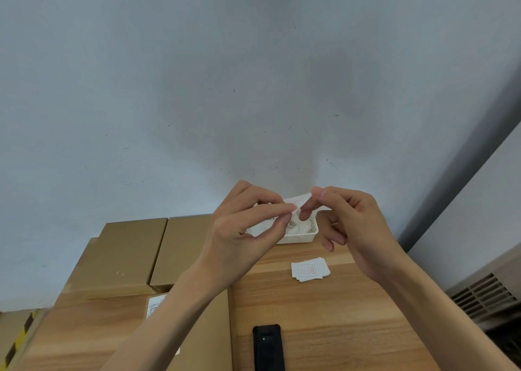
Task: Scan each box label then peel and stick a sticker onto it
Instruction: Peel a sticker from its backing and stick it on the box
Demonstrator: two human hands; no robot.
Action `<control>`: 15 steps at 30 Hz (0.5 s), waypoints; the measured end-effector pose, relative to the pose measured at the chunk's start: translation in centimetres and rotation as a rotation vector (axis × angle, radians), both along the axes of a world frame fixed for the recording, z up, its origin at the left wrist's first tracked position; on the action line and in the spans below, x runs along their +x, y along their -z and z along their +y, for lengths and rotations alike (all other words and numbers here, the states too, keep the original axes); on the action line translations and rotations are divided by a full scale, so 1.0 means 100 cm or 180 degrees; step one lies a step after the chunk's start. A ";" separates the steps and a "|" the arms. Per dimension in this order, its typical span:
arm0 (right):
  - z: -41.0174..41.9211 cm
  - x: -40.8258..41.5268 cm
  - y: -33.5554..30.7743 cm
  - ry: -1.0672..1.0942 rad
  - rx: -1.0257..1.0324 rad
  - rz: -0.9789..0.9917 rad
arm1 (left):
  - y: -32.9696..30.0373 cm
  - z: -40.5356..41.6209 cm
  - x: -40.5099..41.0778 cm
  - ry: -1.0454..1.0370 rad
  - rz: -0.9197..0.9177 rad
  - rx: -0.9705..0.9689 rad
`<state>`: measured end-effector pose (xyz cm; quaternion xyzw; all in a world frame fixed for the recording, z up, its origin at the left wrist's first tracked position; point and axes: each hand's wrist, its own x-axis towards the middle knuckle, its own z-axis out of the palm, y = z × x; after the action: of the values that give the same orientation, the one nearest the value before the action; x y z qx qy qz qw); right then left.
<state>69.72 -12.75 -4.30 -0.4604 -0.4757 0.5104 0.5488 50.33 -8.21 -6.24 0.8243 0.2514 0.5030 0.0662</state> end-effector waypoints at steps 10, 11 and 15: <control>0.003 0.007 0.003 -0.0190 -0.0492 0.0205 | 0.010 0.012 -0.012 -0.0395 0.0530 0.0158; 0.003 0.005 0.004 -0.0191 -0.0473 0.0174 | 0.010 0.012 -0.013 -0.0446 0.0556 0.0145; 0.000 0.000 0.004 -0.0131 -0.0398 0.0061 | 0.005 0.006 -0.006 -0.0436 0.0514 0.0239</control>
<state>69.70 -12.79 -4.75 -0.4791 -0.4470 0.5547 0.5129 49.74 -7.62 -6.71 0.8449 0.2927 0.4474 -0.0197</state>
